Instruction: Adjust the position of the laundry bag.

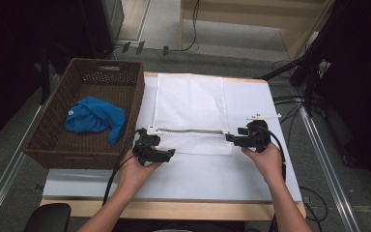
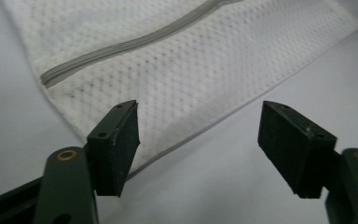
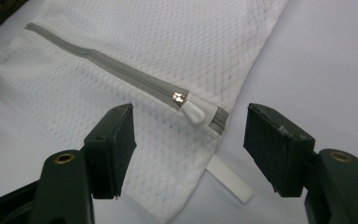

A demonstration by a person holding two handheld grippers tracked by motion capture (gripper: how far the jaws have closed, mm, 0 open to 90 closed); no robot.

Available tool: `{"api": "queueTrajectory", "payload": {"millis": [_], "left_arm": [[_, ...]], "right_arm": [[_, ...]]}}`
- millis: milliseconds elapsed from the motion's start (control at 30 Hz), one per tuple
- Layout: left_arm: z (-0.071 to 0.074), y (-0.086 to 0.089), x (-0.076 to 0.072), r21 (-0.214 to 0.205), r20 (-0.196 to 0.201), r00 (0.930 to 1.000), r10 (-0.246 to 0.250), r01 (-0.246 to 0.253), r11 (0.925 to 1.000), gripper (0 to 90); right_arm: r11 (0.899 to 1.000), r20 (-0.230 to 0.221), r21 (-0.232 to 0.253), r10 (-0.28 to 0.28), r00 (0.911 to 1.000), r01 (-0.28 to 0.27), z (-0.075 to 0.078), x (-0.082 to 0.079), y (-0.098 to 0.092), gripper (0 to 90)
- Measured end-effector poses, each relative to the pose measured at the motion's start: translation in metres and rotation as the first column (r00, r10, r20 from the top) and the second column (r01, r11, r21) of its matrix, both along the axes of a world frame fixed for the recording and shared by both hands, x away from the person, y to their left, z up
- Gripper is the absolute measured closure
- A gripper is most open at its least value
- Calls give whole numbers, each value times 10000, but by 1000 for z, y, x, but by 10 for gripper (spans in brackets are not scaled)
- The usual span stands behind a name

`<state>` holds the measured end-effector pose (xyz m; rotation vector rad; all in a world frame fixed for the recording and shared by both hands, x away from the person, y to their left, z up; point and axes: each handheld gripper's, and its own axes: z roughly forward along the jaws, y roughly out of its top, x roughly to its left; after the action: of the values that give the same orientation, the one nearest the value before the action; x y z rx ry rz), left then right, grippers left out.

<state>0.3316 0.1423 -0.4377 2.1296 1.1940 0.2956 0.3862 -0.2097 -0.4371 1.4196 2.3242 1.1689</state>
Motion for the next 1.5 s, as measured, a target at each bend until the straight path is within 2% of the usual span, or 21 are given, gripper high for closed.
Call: {"api": "queueTrajectory", "payload": {"millis": [133, 200, 267, 300, 400, 500, 567, 600, 700, 800, 833, 900, 933, 1000, 1067, 1100, 1267, 1333, 1400, 1467, 1500], "left_arm": [[-5, 3, 1, -107, 78, 9988, 489, -488, 9988, 262], [-6, 1, 1, 50, 120, 9976, 676, -676, 9977, 206], [-9, 1, 3, 98, -9, 9972, 753, -753, 9971, 203], [-13, 1, 4, 279, 12, 9951, 984, -984, 9948, 160], [-16, 1, 4, 368, 89, 9938, 1108, -1111, 9931, 165], [-19, 0, 7, 436, -135, 9919, 1261, -1254, 9911, 146], [-22, 0, 8, 394, -222, 9903, 1372, -1363, 9899, 147], [-24, 1, 7, 274, -128, 9898, 1416, -1413, 9896, 146], [-25, 2, 6, 322, -62, 9898, 1425, -1422, 9893, 148], [-26, 1, 5, 353, -5, 9881, 1536, -1535, 9875, 145], [-26, 1, 4, 364, 24, 9877, 1566, -1566, 9870, 143], [-27, 0, 2, 436, 99, 9870, 1604, -1607, 9860, 142], [-27, 0, 1, 476, 123, 9867, 1621, -1625, 9856, 141], [-27, 0, 1, 413, 119, 9835, 1805, -1809, 9826, 140], [-28, 0, -1, 396, 180, 9820, 1879, -1884, 9813, 137], [-28, 0, -1, 427, 263, 9823, 1853, -1863, 9816, 138], [-31, -6, -4, 1015, 642, 9815, 1806, -1865, 9772, 147], [-32, -9, -6, 1254, 807, 9806, 1788, -1879, 9742, 166], [-31, -7, -6, 1234, 806, 9809, 1770, -1860, 9748, 181], [-30, -4, -5, 1162, 797, 9800, 1826, -1910, 9747, 271], [-29, -3, -5, 1176, 808, 9799, 1825, -1912, 9745, 271]], "right_arm": [[9998, 31, -159, -92, 10000, 92, -1, 9, 3, 349], [9996, -98, -122, -246, 9996, 245, -3, 18, 6, 349], [9993, -154, -247, -280, 9995, 276, -3, 22, 7, 349], [9988, -130, -370, -325, 9994, 320, -4, 28, 10, 351], [9985, -44, -371, -416, 9991, 414, -5, 39, 16, 350], [9966, -70, -673, -488, 9988, 482, -9, 49, 23, 344], [9965, 0, -623, -562, 9984, 561, -10, 52, 25, 344], [9968, 6, -370, -709, 9975, 709, -15, 58, 27, 345], [9953, -58, -485, -837, 9965, 833, -23, 65, 27, 330], [9946, -160, -430, -953, 9953, 946, -27, 69, 26, 317], [9938, -386, -622, -952, 9947, 927, -27, 72, 27, 306], [9914, -244, -1042, -821, 9963, 791, -24, 75, 29, 303], [9924, -7, -943, -791, 9969, 787, -23, 76, 31, 307], [9925, -23, -872, -868, 9962, 862, -23, 77, 32, 310], [9915, -405, -997, -884, 9953, 840, -27, 80, 31, 308], [9912, -360, -1046, -856, 9957, 815, -30, 80, 32, 315], [9905, -253, -1176, -742, 9969, 707, -31, 81, 39, 323], [9884, -224, -1342, -744, 9970, 707, -32, 83, 43, 327], [9863, -197, -1446, -837, 9963, 800, -34, 84, 46, 328], [9859, -47, -1442, -863, 9963, 847, -35, 85, 48, 340], [9859, -47, -1442, -863, 9963, 847, -35, 85, 48, 340]]}}
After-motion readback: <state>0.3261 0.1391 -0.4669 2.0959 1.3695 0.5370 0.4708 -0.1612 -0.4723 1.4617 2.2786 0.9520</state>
